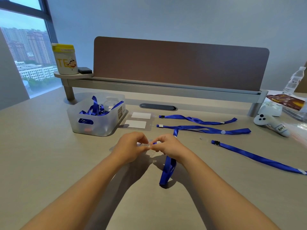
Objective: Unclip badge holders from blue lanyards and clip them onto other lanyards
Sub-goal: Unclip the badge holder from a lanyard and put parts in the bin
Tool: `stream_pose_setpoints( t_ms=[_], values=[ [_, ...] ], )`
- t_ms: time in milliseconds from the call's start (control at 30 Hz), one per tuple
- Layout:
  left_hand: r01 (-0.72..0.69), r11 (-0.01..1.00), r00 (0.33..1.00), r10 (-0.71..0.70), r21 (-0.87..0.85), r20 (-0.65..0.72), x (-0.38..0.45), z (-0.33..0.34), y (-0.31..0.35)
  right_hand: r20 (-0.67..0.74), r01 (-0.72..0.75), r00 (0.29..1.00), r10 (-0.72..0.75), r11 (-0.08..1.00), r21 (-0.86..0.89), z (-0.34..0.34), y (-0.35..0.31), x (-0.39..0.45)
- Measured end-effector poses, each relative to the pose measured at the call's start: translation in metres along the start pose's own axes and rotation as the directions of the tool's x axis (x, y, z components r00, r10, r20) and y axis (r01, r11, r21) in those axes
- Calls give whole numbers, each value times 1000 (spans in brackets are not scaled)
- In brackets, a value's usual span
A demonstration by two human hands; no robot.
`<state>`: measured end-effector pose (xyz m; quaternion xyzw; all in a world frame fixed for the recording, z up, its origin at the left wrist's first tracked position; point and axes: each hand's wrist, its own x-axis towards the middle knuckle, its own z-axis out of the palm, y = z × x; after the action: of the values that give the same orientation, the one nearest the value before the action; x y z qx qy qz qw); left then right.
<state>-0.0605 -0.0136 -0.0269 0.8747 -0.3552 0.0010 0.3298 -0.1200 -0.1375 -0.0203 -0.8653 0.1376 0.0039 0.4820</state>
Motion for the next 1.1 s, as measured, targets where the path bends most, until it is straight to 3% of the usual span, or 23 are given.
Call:
stream_pose_setpoints(
  t_ms=[400,633,833,967,1100],
  values=[
    [-9,995,1000,8,-98,-11,5,-12,4,-97,81,993,-74,994,71,0,-4,-2],
    [-54,994,992,42,-94,-122,6,-9,4,-179,102,981,-80,988,114,5,-7,-1],
    [-82,970,974,30,-228,-222,7,-3,1,-240,135,965,-102,983,128,10,-9,2],
    [-75,960,984,28,-268,-175,8,-6,0,-242,132,966,-91,979,157,7,-7,3],
    [-80,965,995,63,-249,-76,5,-5,0,-161,68,987,-16,945,321,-10,-7,3]
  ],
)
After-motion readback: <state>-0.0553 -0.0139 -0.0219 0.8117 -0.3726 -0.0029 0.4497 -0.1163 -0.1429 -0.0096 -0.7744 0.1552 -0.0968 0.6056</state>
